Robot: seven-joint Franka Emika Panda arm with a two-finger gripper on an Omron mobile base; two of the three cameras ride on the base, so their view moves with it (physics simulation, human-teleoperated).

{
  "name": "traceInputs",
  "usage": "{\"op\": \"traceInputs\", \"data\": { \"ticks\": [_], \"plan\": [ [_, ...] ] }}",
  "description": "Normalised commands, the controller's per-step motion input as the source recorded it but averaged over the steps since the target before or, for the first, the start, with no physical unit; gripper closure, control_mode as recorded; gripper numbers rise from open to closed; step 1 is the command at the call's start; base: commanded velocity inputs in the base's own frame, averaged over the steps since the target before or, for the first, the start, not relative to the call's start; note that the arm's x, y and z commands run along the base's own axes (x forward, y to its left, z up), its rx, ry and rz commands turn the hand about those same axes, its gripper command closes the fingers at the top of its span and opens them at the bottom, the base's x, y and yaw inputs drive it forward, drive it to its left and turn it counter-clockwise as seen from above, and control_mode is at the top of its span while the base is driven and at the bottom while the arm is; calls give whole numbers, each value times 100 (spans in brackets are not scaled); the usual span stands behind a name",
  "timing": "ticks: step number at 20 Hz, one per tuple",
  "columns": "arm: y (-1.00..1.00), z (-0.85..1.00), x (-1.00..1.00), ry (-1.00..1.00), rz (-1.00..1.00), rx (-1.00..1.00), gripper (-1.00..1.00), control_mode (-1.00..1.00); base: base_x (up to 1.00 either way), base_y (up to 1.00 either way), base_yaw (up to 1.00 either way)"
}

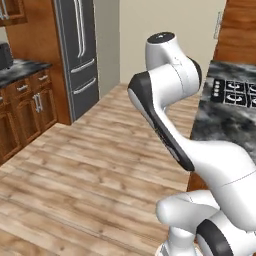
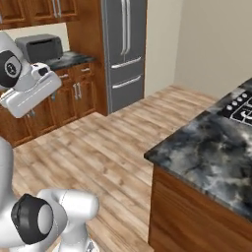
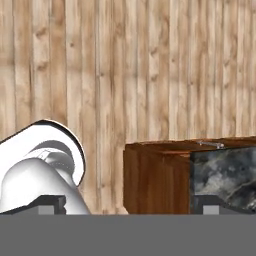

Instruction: Move the hot dog bun to the plate on the dining table and place the condiment next to that plate. Then navigate to the fridge and take the sausage and place it on the plate as well.

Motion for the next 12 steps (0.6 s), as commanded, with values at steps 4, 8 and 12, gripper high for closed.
{"op": "traceInputs", "data": {
  "ticks": [4,8,12],
  "plan": [
    [0,0,0,0,0,0,-100,100,100,91,14],
    [0,0,0,0,0,0,-100,100,100,72,0],
    [0,0,0,0,0,0,-100,100,100,14,-13]
  ]
}}
